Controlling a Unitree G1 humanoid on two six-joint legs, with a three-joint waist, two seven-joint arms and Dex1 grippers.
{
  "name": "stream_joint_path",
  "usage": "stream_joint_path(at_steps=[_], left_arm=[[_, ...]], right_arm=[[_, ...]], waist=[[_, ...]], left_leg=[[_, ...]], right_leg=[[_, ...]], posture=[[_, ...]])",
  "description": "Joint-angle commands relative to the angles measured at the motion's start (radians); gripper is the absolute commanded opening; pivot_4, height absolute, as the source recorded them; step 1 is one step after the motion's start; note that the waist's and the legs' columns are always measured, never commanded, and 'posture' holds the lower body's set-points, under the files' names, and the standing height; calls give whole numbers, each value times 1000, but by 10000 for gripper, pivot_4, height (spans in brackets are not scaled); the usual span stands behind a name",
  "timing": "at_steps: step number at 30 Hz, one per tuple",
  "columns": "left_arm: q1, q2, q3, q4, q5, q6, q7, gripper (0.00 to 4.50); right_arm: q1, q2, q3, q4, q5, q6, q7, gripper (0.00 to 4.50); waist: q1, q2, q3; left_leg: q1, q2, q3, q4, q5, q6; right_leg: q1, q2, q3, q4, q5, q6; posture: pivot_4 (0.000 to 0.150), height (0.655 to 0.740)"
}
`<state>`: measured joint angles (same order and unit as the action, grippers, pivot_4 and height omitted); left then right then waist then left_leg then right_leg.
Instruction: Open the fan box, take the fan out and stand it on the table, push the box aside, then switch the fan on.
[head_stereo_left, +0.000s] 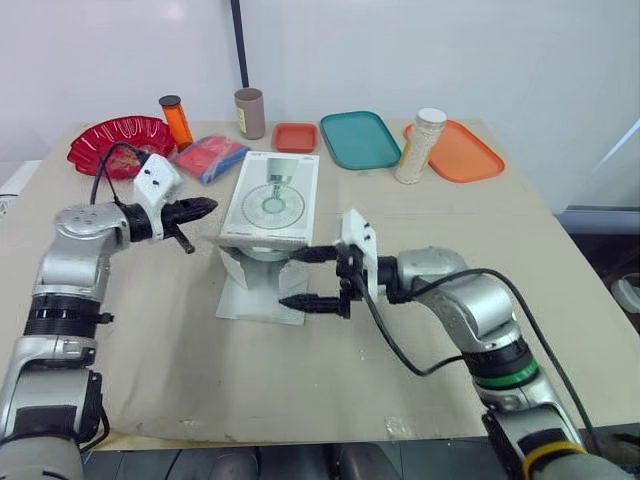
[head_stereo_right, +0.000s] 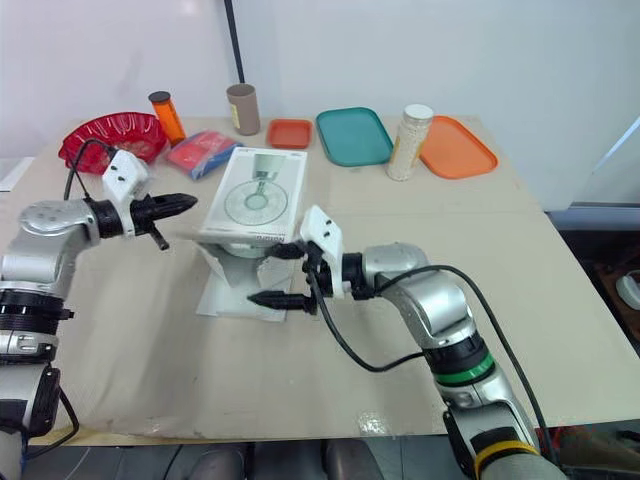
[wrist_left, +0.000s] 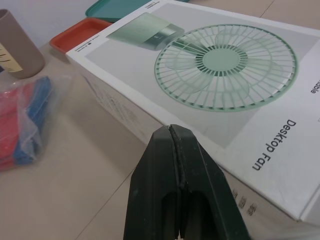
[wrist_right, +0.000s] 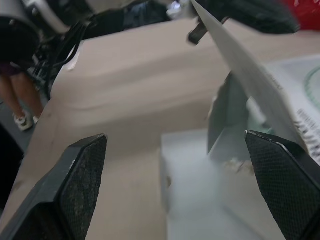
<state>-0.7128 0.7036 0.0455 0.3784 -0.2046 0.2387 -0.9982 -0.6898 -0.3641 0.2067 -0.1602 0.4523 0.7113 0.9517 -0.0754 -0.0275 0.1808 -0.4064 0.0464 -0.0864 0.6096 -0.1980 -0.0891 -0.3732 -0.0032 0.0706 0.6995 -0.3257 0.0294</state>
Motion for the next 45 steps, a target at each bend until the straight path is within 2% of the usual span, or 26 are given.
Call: stream_joint_path(at_steps=[1,6,10,15,22,26,27,28,30,32,33,36,37,38,45], left_arm=[[27,12,23,-62,-20,9,-1,302],[69,34,61,-136,-55,45,3,302],[94,34,103,-250,-121,106,20,302],[124,10,52,-327,-138,148,8,302],[87,-54,-65,-189,-41,115,37,302],[73,-53,-81,-132,-18,100,30,302],[76,-52,-83,-131,-18,96,22,0],[82,-50,-88,-131,-10,85,19,0],[87,-52,-92,-135,-7,78,18,0],[87,-58,-84,-151,-17,81,20,0],[86,-59,-81,-155,-21,81,20,0],[87,-64,-76,-159,-28,81,26,0],[91,-64,-75,-160,-28,78,28,0],[93,-66,-76,-160,-27,76,30,0],[113,-90,-73,-183,-37,82,52,0]], right_arm=[[-52,41,-39,51,16,-5,-44,45000],[-104,92,-34,153,-11,-26,-87,45000],[-112,98,28,247,-99,-59,-115,45000],[-105,93,48,245,-124,-75,-96,45000],[-112,88,9,188,-104,-37,-112,45000],[-139,78,-33,100,-59,82,-146,45000],[-150,78,-42,90,-57,113,-167,40877],[-163,72,-36,80,-62,144,-180,39604],[-182,65,-31,63,-65,181,-195,33693],[-225,53,14,33,-81,223,-197,25391],[-238,44,37,21,-91,233,-193,22973],[-253,14,147,2,-158,212,-186,8268],[-252,0,207,0,-202,179,-185,2107],[-251,-10,245,1,-232,154,-182,420],[-283,11,328,76,-326,130,-193,420]], waist=[[0,0,0],[0,0,0],[0,0,0],[0,0,0],[0,0,0],[-1,0,0],[-1,0,0],[-1,0,0],[-1,0,0],[-1,0,0],[-1,0,0],[0,0,0],[0,0,0],[0,0,0],[0,0,0]], left_leg=[[0,0,0,0,0,0],[-1,0,0,0,0,0],[-1,0,0,0,0,0],[-1,0,0,0,0,0],[-1,0,0,0,0,0],[0,0,0,0,0,0],[0,0,0,0,0,0],[0,0,0,0,0,0],[0,0,0,0,0,0],[0,0,0,0,0,0],[0,0,0,0,0,0],[0,0,0,0,0,0],[0,0,0,0,0,0],[0,0,0,0,0,0],[0,0,0,0,0,0]], right_leg=[[0,0,0,0,0,0],[-1,0,0,0,0,0],[-1,0,0,0,0,0],[0,0,0,0,0,0],[-1,0,0,0,0,0],[-1,0,0,1,0,0],[-1,0,0,1,0,0],[-1,0,0,1,0,0],[-1,0,0,1,0,0],[0,0,0,1,0,0],[-1,0,0,1,0,0],[-1,0,0,1,0,0],[-1,0,0,0,0,0],[-1,0,0,0,0,0],[-1,0,0,1,0,0]], posture=[[1500,7400],[1500,7400],[1500,7400],[1500,7400],[1500,7400],[1500,7400],[1500,7400],[1500,7400],[1500,7400],[1500,7400],[1500,7400],[1500,7400],[1500,7400],[1500,7400],[1500,7400]])
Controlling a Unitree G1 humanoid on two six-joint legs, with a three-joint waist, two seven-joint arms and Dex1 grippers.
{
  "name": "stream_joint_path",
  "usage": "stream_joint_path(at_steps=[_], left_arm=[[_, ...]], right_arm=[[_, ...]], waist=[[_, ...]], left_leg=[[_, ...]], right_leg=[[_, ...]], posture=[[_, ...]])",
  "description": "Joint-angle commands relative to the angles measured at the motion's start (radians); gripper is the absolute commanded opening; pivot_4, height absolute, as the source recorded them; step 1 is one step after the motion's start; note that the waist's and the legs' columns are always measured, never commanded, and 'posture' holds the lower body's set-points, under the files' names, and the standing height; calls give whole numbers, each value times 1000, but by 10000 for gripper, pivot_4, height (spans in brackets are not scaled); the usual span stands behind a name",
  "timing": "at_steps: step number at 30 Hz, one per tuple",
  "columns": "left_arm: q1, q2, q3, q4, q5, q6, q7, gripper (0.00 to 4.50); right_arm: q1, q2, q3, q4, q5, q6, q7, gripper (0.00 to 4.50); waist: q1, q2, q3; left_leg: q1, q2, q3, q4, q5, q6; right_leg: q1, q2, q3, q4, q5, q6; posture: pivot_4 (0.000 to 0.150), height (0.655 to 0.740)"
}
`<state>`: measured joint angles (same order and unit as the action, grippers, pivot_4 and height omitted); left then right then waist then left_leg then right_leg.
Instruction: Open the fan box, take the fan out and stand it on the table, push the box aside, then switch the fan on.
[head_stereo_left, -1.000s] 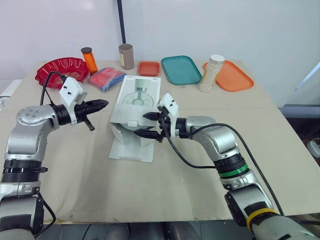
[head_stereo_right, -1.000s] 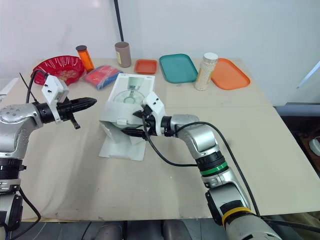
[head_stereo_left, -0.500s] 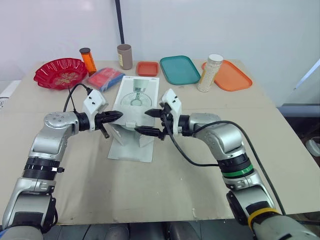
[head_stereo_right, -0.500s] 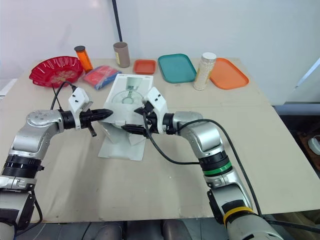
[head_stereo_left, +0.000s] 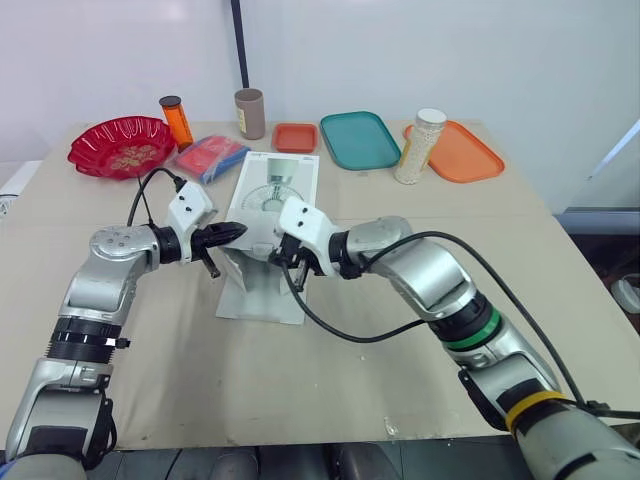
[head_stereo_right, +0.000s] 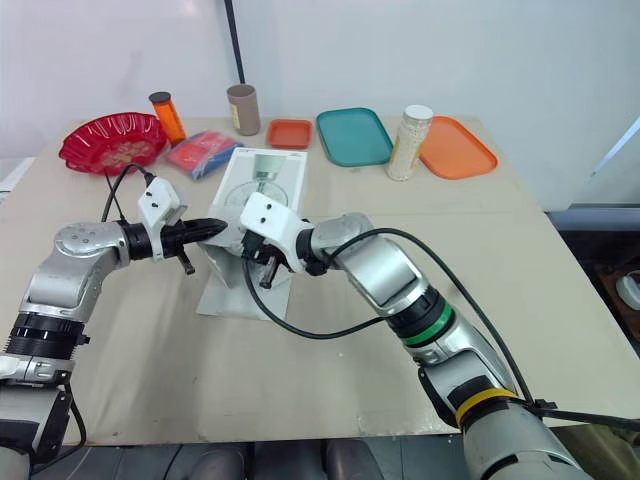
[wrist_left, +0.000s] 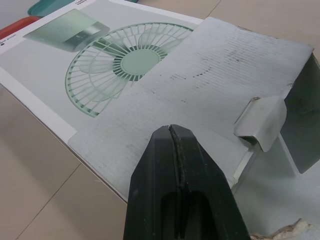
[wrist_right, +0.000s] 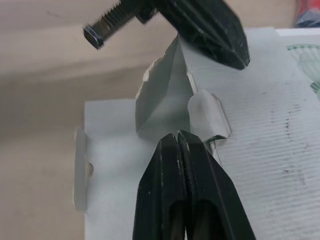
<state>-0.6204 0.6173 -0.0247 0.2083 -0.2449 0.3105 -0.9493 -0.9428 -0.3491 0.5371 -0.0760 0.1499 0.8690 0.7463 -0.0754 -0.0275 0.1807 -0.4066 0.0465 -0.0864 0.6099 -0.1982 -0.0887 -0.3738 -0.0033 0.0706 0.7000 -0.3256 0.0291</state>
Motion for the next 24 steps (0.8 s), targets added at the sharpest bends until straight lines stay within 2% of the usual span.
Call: stream_joint_path(at_steps=[1,5,9,14,18,24], left_arm=[[22,-7,-3,-14,4,10,6,0],[20,-17,-5,-9,8,6,13,0],[19,-27,-7,1,12,-5,19,0],[17,-33,-11,10,17,-15,21,0],[10,-34,-10,21,18,-19,18,0],[11,-30,-7,20,17,-19,17,0]], right_arm=[[-31,-12,11,-7,-45,-43,14,420],[-20,-48,32,-31,-86,-65,41,420],[18,-176,34,-166,-104,-94,124,420],[56,-257,6,-222,-100,-112,185,420],[89,-294,32,-147,-174,-192,176,420],[103,-251,38,-11,-274,-277,120,420]], waist=[[0,0,0],[0,0,0],[4,0,0],[3,0,0],[3,0,0],[3,0,0]], left_leg=[[0,0,0,0,0,0],[0,0,0,0,0,0],[-1,-1,0,0,0,0],[0,-1,0,0,0,0],[0,-1,0,0,0,0],[0,-1,0,0,0,0]], right_leg=[[0,0,0,0,0,0],[0,0,0,0,0,0],[0,-1,0,-1,0,0],[0,0,0,0,0,0],[1,-1,0,-1,0,0],[1,-1,0,-1,0,0]], posture=[[1500,7400],[1500,7400],[1500,7400],[1500,7400],[1500,7400],[1500,7400]])
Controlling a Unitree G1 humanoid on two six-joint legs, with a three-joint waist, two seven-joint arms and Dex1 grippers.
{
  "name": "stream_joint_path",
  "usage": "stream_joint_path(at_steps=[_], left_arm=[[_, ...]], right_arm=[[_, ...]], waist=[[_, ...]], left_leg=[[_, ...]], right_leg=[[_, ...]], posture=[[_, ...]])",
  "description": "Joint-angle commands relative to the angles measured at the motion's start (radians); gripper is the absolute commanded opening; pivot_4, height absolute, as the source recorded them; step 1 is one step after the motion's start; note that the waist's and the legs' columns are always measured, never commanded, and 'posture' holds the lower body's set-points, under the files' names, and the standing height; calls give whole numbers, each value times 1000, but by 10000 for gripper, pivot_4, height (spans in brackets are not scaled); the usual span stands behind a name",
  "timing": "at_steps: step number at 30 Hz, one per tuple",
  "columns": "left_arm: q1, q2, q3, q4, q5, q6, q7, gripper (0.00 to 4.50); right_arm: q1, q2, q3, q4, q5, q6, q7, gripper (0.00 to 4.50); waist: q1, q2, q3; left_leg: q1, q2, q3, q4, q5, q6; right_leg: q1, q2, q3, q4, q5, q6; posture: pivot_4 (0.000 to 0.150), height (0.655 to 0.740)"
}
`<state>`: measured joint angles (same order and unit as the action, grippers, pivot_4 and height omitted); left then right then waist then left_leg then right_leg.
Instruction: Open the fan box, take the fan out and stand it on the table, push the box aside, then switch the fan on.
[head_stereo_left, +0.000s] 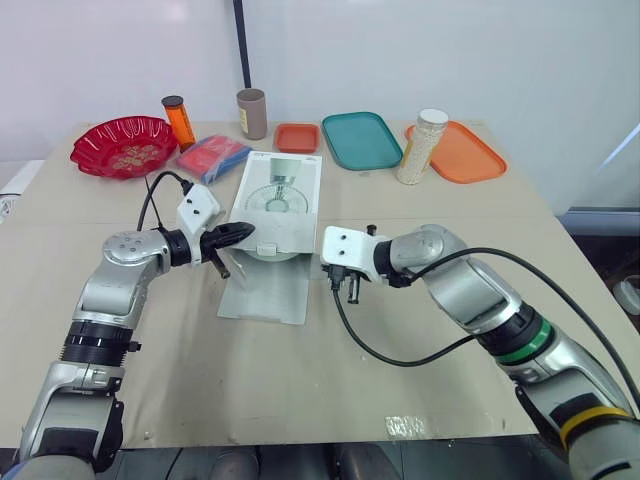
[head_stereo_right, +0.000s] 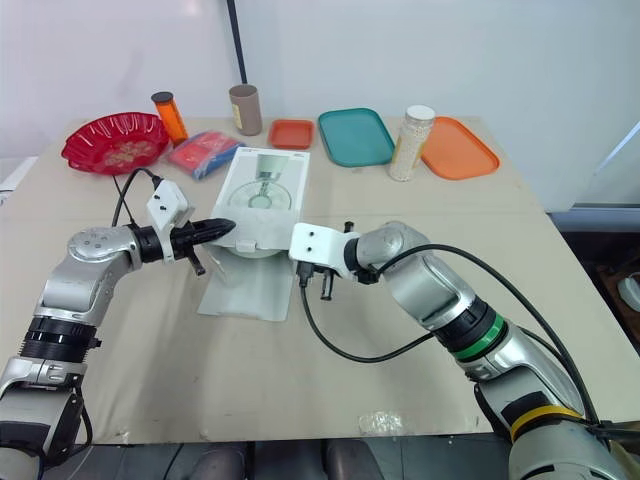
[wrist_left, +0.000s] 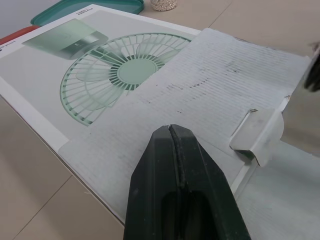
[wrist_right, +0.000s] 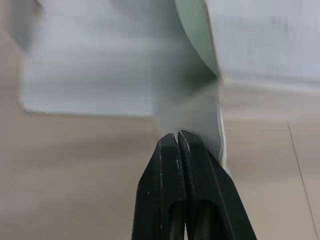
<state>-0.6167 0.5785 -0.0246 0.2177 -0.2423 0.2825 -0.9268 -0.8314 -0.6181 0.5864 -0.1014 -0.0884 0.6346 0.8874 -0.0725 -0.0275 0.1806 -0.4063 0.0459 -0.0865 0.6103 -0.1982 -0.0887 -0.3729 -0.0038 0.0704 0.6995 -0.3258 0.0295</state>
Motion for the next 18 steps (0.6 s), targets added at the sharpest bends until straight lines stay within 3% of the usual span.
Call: stream_joint_path(at_steps=[1,5,10,18], left_arm=[[9,10,-7,8,14,10,-5,0],[17,15,-5,-1,14,15,-5,0],[21,19,-4,-4,15,18,-6,0],[33,10,22,15,-9,17,4,0]], right_arm=[[-12,43,-23,41,-43,-32,-44,420],[-36,122,-66,136,-74,-32,-125,420],[-49,223,-144,116,-11,48,-128,420],[2,223,-122,60,-48,80,-136,420]], waist=[[0,0,0],[-2,0,0],[-2,0,0],[-3,0,0]], left_leg=[[0,0,0,0,0,0],[0,0,0,0,0,0],[0,0,0,0,0,0],[0,0,0,0,0,0]], right_leg=[[0,0,0,0,0,0],[0,0,0,0,0,0],[0,0,0,0,0,0],[0,0,0,0,0,0]], posture=[[1500,7400],[1500,7400],[1500,7400],[1500,7400]])
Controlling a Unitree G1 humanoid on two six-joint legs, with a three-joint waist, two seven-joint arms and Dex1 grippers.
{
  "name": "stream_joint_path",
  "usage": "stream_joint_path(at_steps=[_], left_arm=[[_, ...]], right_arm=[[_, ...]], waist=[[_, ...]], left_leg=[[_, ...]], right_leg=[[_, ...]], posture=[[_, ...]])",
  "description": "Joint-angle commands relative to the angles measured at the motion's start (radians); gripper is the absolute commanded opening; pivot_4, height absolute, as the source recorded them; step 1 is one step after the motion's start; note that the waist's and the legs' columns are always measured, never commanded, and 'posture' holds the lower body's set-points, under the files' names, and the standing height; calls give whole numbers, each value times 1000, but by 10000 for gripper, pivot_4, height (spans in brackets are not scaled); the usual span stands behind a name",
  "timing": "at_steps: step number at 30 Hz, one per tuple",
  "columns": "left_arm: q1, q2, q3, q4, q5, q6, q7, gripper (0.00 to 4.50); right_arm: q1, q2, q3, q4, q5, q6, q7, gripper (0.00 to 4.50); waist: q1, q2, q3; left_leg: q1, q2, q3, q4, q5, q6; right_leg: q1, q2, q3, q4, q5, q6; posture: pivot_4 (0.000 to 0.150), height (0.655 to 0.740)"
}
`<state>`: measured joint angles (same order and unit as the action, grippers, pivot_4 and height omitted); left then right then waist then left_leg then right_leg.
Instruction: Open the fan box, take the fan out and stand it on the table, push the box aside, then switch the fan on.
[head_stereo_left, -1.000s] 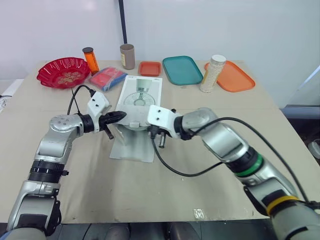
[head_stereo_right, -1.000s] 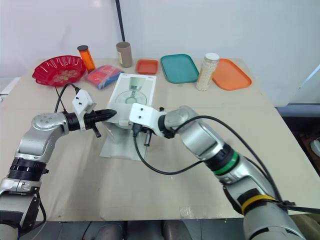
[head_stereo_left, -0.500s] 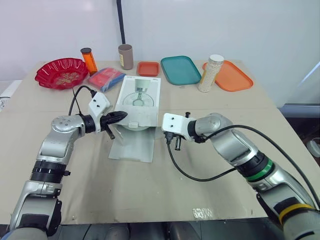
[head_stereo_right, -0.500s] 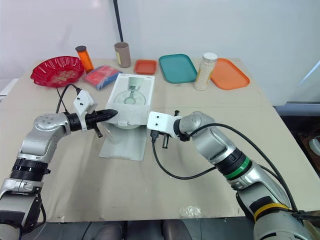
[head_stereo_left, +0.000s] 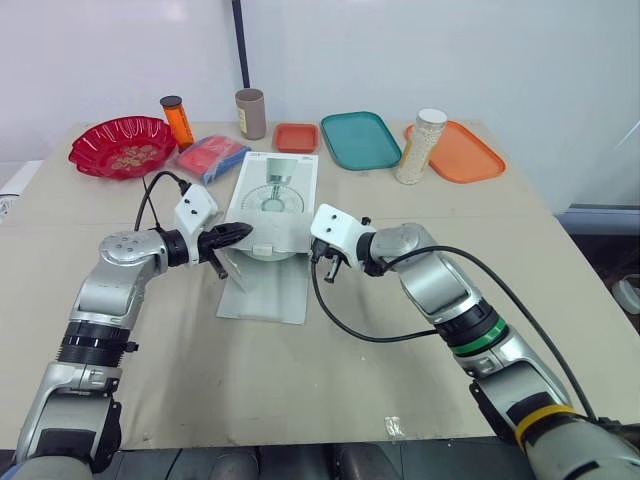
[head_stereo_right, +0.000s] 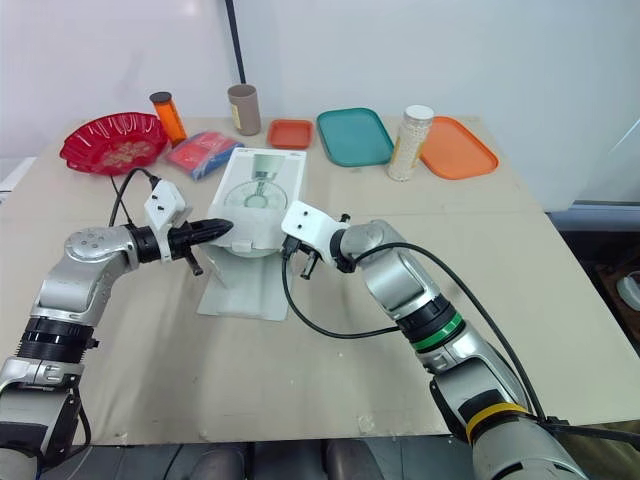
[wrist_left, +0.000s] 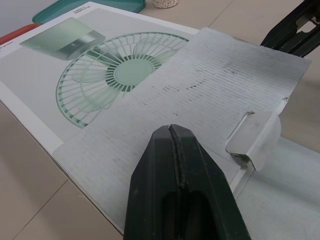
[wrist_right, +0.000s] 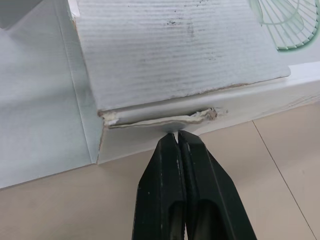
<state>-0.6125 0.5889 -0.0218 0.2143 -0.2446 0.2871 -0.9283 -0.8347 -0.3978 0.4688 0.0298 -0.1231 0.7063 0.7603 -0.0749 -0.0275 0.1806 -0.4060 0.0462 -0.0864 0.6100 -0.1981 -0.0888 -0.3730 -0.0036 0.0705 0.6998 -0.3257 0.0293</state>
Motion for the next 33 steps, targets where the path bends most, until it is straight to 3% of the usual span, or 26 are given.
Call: stream_joint_path(at_steps=[1,15,18,22,26,33], left_arm=[[42,-5,25,28,-11,9,9,0],[-12,28,34,41,-5,18,-13,0],[-32,29,24,56,4,12,-17,0],[-55,32,24,82,16,3,-23,0],[-73,32,33,71,14,5,-11,0],[-68,49,50,-26,-7,52,1,0]], right_arm=[[9,-1,5,-84,-31,8,-20,420],[27,17,-57,-173,-3,85,-29,420],[18,22,-130,-234,92,133,29,420],[9,45,-322,-366,371,168,171,420],[-87,125,-292,-103,277,83,-2,420],[-107,198,-204,163,187,-76,-96,420]], waist=[[-1,0,0],[-1,0,0],[0,0,0],[-1,0,0],[-3,0,0],[-2,0,0]], left_leg=[[0,0,0,0,0,0],[0,0,0,0,0,0],[0,0,0,0,0,0],[0,0,0,0,0,0],[1,0,1,0,0,0],[-2,0,1,-2,1,1]], right_leg=[[0,0,0,0,0,0],[0,0,0,0,0,0],[0,0,0,0,0,0],[0,1,0,0,0,0],[0,0,1,0,1,-1],[-2,-1,0,-1,1,-1]], posture=[[1500,7400],[1500,7400],[1500,7400],[1500,7400],[1500,7400],[1500,7400]])
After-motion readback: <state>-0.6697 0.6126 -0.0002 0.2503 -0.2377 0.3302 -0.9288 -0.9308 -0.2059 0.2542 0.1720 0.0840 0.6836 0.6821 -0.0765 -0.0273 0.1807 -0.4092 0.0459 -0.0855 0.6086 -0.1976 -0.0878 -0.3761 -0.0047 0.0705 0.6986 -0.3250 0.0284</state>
